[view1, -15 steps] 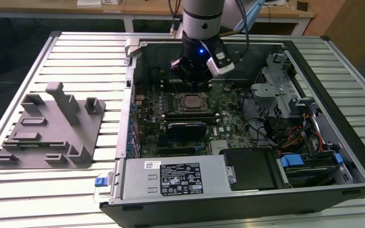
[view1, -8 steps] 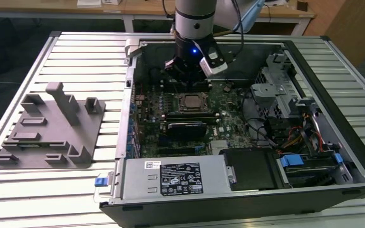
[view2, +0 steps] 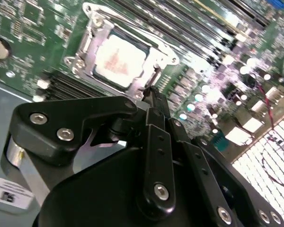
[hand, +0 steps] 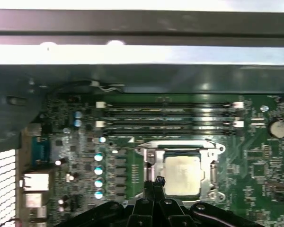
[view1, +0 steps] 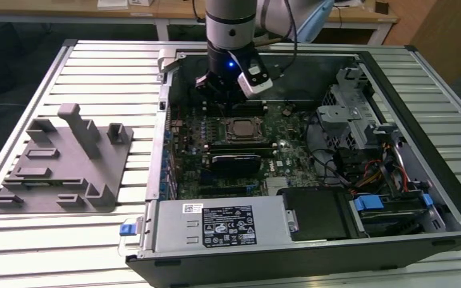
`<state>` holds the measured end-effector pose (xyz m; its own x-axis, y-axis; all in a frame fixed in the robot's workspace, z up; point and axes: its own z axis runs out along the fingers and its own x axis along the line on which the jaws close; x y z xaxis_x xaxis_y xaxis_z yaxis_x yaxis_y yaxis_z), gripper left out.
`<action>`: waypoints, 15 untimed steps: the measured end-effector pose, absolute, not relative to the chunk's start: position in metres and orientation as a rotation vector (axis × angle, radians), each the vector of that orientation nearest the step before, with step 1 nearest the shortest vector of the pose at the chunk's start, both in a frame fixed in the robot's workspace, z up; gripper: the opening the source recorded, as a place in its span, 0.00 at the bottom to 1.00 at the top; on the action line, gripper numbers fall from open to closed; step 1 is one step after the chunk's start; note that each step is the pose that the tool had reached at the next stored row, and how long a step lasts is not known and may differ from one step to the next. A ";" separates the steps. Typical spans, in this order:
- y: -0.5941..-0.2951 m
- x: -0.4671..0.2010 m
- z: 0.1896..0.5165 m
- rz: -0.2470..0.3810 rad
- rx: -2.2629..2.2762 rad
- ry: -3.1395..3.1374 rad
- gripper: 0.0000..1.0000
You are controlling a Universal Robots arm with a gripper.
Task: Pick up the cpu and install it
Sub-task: 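Install the first cpu locking lever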
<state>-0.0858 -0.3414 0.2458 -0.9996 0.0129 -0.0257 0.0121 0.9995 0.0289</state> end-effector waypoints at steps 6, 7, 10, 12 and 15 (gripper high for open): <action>-0.341 -0.098 0.246 0.045 0.020 3.114 0.11; -0.341 -0.100 0.246 0.045 0.019 3.113 0.11; -0.341 -0.104 0.246 0.045 0.020 3.112 0.11; -0.341 -0.106 0.246 0.045 0.020 3.112 0.11; -0.341 -0.109 0.246 0.045 0.019 3.110 0.11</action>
<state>-0.1094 -0.3414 0.2457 -0.9994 0.0129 -0.0306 0.0120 0.9995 0.0291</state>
